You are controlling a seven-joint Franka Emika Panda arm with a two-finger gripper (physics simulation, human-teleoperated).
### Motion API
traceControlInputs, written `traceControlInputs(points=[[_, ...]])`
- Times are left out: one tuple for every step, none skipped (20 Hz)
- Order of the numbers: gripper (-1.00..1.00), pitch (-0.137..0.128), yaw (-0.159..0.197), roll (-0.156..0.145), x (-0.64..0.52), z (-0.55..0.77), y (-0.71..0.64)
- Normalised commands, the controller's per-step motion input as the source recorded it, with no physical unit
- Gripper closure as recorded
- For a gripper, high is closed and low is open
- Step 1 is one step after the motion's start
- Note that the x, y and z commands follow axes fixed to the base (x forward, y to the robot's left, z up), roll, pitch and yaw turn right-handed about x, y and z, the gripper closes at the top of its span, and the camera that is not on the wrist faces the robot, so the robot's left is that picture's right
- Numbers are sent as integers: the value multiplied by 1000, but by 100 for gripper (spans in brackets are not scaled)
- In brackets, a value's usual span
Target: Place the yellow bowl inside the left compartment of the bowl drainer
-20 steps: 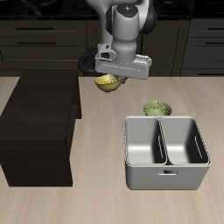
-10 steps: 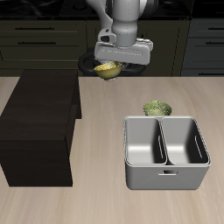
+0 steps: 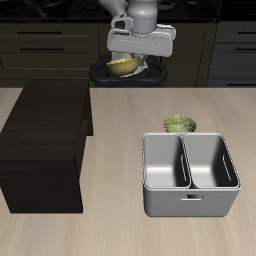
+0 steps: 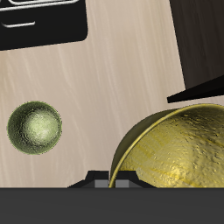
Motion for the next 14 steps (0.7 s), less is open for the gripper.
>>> traceControlInputs(points=[[100,-34,-12,3,0,341,-8],[100,-25,25,8,-1,208,1],[100,-73,53,-16,-44,351,-56],[100,-32,29,6,4,203,58],[100,-11,1,29,-50,180,-47],[100,-20,24,18,-31,145,53],[100,-32,23,17,-70,171,72],[100,-21,19,59,-73,168,141],[100,-27,21,5,-69,180,101],[100,-12,27,33,-61,129,132],[100,-2,17,31,-30,103,65],[100,0,10,-4,12,112,94],[100,25,18,-9,97,85,67],[100,39,17,17,96,70,114]])
